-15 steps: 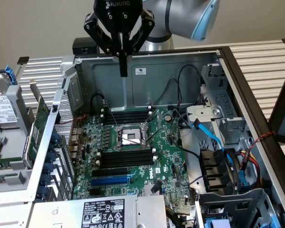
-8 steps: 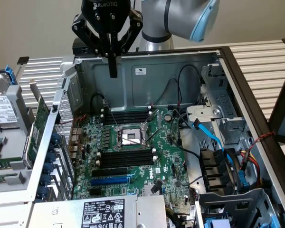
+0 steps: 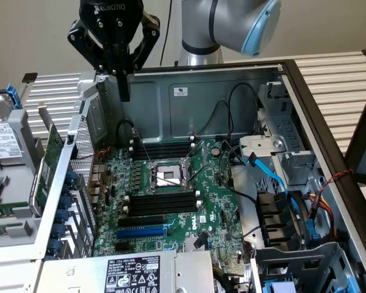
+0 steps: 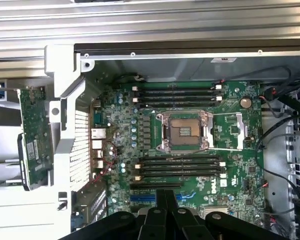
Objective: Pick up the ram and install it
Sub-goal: 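Reach for the ram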
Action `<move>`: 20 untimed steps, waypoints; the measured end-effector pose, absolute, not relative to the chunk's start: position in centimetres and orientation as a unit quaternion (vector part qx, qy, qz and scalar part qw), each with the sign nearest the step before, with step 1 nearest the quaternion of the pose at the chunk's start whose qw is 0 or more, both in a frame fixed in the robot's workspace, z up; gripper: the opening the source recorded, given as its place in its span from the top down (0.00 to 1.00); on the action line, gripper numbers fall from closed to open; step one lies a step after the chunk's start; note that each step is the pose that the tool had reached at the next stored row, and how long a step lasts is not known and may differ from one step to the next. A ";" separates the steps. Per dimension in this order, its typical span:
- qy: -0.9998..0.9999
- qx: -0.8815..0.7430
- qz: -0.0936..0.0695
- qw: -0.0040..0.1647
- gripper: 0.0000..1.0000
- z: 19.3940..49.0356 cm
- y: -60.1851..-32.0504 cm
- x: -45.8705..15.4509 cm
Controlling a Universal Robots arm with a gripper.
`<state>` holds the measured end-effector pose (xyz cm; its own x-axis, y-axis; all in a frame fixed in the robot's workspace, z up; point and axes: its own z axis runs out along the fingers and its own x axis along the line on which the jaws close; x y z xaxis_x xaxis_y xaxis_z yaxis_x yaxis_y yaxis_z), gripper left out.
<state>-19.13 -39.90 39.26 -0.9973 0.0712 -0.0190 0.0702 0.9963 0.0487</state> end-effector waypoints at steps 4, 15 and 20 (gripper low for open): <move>0.999 0.035 0.024 0.010 0.90 39.3 -39.9 -20.9; 0.999 0.035 0.024 0.010 0.90 39.3 -40.0 -25.9; 0.999 0.035 0.025 0.010 0.90 39.3 -40.0 -28.2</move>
